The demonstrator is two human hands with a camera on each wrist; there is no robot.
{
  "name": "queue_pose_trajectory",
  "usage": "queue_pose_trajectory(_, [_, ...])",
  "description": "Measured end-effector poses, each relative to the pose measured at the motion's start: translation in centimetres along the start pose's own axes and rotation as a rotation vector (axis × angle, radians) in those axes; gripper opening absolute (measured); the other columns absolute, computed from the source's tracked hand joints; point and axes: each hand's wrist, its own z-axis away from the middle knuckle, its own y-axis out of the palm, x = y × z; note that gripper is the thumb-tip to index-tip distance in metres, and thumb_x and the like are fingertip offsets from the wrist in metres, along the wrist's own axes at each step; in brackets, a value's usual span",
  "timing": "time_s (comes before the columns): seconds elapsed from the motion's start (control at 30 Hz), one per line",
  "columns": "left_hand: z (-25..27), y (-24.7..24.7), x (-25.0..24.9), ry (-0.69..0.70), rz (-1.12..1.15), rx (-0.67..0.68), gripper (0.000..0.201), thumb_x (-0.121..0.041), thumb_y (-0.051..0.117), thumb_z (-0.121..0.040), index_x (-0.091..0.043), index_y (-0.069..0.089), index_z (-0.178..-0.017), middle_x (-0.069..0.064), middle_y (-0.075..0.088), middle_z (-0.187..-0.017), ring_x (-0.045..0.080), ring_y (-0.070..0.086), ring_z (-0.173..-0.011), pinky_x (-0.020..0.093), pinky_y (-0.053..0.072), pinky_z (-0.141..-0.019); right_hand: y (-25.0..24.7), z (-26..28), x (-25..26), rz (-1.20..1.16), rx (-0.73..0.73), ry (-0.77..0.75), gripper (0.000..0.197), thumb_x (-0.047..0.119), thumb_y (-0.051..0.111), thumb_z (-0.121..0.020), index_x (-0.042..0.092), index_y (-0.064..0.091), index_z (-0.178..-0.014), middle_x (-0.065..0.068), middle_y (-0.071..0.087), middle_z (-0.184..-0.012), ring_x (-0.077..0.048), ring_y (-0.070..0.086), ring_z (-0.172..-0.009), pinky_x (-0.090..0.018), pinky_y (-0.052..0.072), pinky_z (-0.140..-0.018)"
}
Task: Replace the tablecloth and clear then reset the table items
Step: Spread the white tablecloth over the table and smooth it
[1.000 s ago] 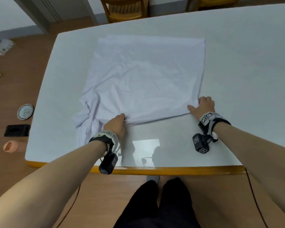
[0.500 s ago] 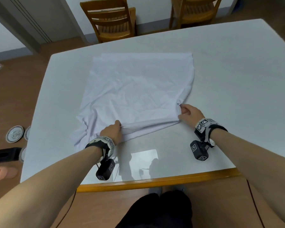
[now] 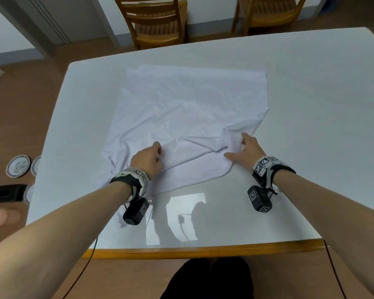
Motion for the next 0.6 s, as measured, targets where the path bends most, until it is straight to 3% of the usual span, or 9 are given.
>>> queue_pose_trajectory(0.07, [0.9, 1.5, -0.4, 0.046, 0.022, 0.043, 0.024, -0.022, 0.05, -0.085, -0.021, 0.048, -0.109, -0.004, 0.059, -0.094, 0.026, 0.056, -0.082, 0.034, 0.045, -0.067, 0.0, -0.1, 1.3, 0.018, 0.024, 0.038, 0.114, 0.066, 0.074, -0.062, 0.027, 0.013, -0.151, -0.001, 0.03, -0.148, -0.022, 0.043, -0.13, -0.043, 0.043, -0.102])
queue_pose_trajectory(0.17, [1.5, 3.7, 0.1, 0.047, -0.015, 0.162, 0.048, -0.035, 0.056, -0.084, -0.023, 0.044, -0.129, -0.001, 0.048, -0.124, 0.023, 0.048, -0.112, 0.04, 0.047, -0.083, -0.1, 0.3, 2.7, 0.215, 0.015, 0.053, 0.102, 0.06, 0.072, -0.066, 0.026, 0.019, -0.146, -0.002, 0.035, -0.141, -0.026, 0.051, -0.121, -0.044, 0.048, -0.092])
queue_pose_trajectory(0.23, [1.5, 4.4, 0.5, 0.078, -0.075, 0.196, 0.057, -0.037, 0.058, -0.08, -0.021, 0.042, -0.133, 0.002, 0.041, -0.132, 0.025, 0.04, -0.119, 0.041, 0.047, -0.088, -0.3, 0.5, 3.1, 0.342, -0.007, 0.067, 0.073, 0.043, 0.067, -0.077, 0.018, 0.034, -0.137, -0.004, 0.044, -0.134, -0.027, 0.056, -0.11, -0.04, 0.049, -0.087])
queue_pose_trajectory(0.3, [1.3, 4.8, 0.8, 0.127, -0.133, 0.195, 0.064, -0.037, 0.059, -0.077, -0.02, 0.04, -0.135, 0.004, 0.037, -0.138, 0.028, 0.037, -0.123, 0.04, 0.045, -0.094, -0.8, 0.7, 3.1, 0.424, -0.002, 0.082, 0.034, 0.032, 0.055, -0.084, 0.016, 0.048, -0.113, -0.007, 0.056, -0.113, -0.026, 0.059, -0.089, -0.036, 0.05, -0.076])
queue_pose_trajectory(0.33, [1.3, 4.8, 0.9, 0.133, -0.156, 0.194, 0.066, -0.037, 0.059, -0.077, -0.02, 0.039, -0.137, 0.005, 0.035, -0.141, 0.028, 0.037, -0.125, 0.041, 0.043, -0.098, -1.1, 0.9, 2.8, 0.459, 0.01, 0.1, 0.026, 0.032, 0.049, -0.085, 0.016, 0.049, -0.105, -0.007, 0.059, -0.102, -0.024, 0.059, -0.081, -0.034, 0.049, -0.071])
queue_pose_trajectory(0.4, [1.4, 4.8, 1.1, 0.11, -0.192, 0.201, 0.069, -0.038, 0.058, -0.077, -0.021, 0.035, -0.14, 0.006, 0.029, -0.147, 0.029, 0.032, -0.132, 0.045, 0.039, -0.103, -1.8, 1.6, 2.1, 0.501, 0.014, 0.139, 0.025, 0.035, 0.043, -0.087, 0.016, 0.048, -0.101, -0.006, 0.058, -0.091, -0.025, 0.057, -0.077, -0.032, 0.046, -0.067])
queue_pose_trajectory(0.53, [1.8, 4.6, 1.3, 0.088, -0.277, 0.269, 0.076, -0.037, 0.054, -0.083, -0.023, 0.02, -0.149, 0.005, 0.011, -0.157, 0.026, 0.015, -0.144, 0.05, 0.031, -0.109, -3.4, 3.2, 0.2, 0.536, -0.016, 0.183, 0.025, 0.036, 0.041, -0.091, 0.014, 0.052, -0.087, -0.01, 0.06, -0.097, -0.027, 0.055, -0.078, -0.03, 0.041, -0.067])
queue_pose_trajectory(0.6, [2.1, 4.5, 1.2, 0.087, -0.282, 0.272, 0.075, -0.037, 0.053, -0.083, -0.022, 0.021, -0.149, 0.006, 0.011, -0.156, 0.026, 0.015, -0.144, 0.05, 0.031, -0.11, -4.0, 3.6, 0.0, 0.494, -0.038, 0.202, 0.02, 0.034, 0.048, -0.088, 0.014, 0.052, -0.092, -0.01, 0.06, -0.102, -0.027, 0.056, -0.08, -0.03, 0.041, -0.066])
